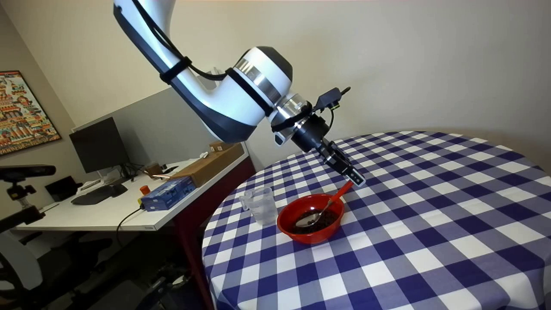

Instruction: Put a spoonful of the contents of the bowl into the jug

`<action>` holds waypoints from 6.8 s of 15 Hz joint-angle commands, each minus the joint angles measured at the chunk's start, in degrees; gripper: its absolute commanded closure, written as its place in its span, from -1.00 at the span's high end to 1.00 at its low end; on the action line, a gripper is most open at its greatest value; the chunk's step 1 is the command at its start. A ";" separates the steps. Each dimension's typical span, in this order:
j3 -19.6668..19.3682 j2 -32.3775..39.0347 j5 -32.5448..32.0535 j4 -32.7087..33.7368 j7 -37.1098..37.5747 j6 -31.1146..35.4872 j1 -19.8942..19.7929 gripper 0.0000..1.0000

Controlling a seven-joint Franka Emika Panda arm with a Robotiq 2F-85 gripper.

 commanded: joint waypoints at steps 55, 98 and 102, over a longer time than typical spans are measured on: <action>7.03 3.21 9.47 4.21 25.43 -16.11 -5.81 -0.90; 5.25 0.25 26.37 7.01 12.45 -15.90 -7.16 -0.90; 5.46 -0.37 26.88 6.04 11.75 -15.85 -7.18 -0.90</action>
